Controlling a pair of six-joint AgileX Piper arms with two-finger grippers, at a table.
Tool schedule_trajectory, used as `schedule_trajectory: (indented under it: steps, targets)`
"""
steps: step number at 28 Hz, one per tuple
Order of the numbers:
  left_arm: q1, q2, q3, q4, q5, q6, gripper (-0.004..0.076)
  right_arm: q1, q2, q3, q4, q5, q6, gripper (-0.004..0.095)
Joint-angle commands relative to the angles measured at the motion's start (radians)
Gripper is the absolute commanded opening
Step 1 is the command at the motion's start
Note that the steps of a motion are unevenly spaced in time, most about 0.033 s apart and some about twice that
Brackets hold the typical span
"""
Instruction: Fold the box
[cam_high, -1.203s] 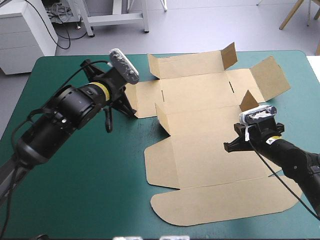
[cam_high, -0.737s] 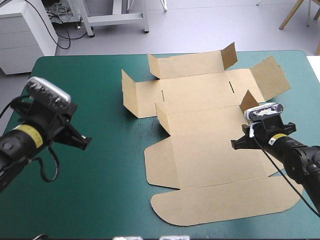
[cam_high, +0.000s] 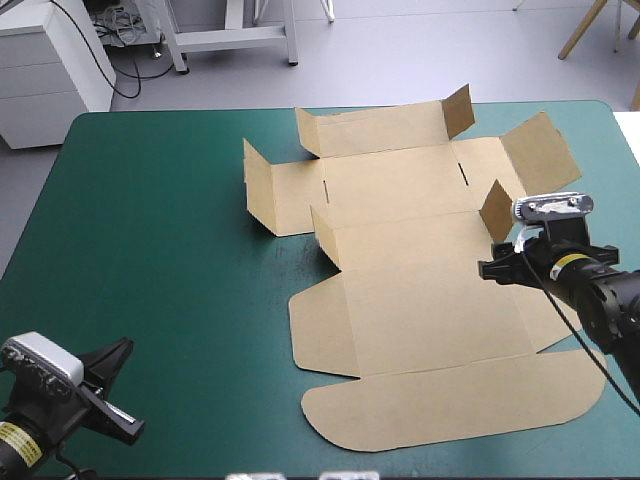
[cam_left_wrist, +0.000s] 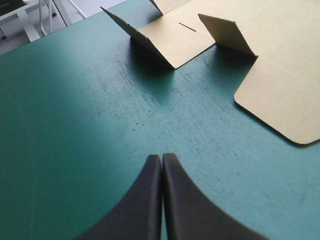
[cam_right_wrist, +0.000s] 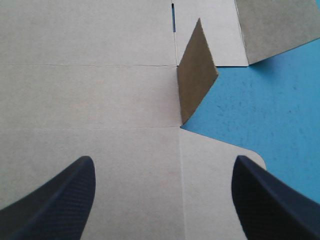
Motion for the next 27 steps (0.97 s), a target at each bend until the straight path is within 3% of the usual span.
schedule_trajectory:
  steps: [1,4,7,16,27]
  targets:
    - [0.001,-0.045,0.011,-0.028,-0.107,-0.002,-0.001,-0.078,0.056,-0.103,-0.007,0.03,-0.028,0.0702]
    - [0.001,-0.06,0.03,-0.083,-0.108,0.112,-0.001,-0.176,0.162,-0.202,0.16,0.123,-0.194,0.0702]
    - [0.001,-0.06,0.042,-0.109,-0.108,0.132,-0.001,-0.215,0.245,-0.289,0.279,0.176,-0.307,0.0702]
    - [0.067,-0.06,0.05,0.002,-0.093,0.068,-0.001,-0.215,0.462,-0.543,0.265,0.299,-0.325,0.0702]
    - [0.373,-0.06,0.05,0.017,-0.148,0.036,-0.001,-0.215,0.661,-0.759,0.224,0.442,-0.377,0.0702]
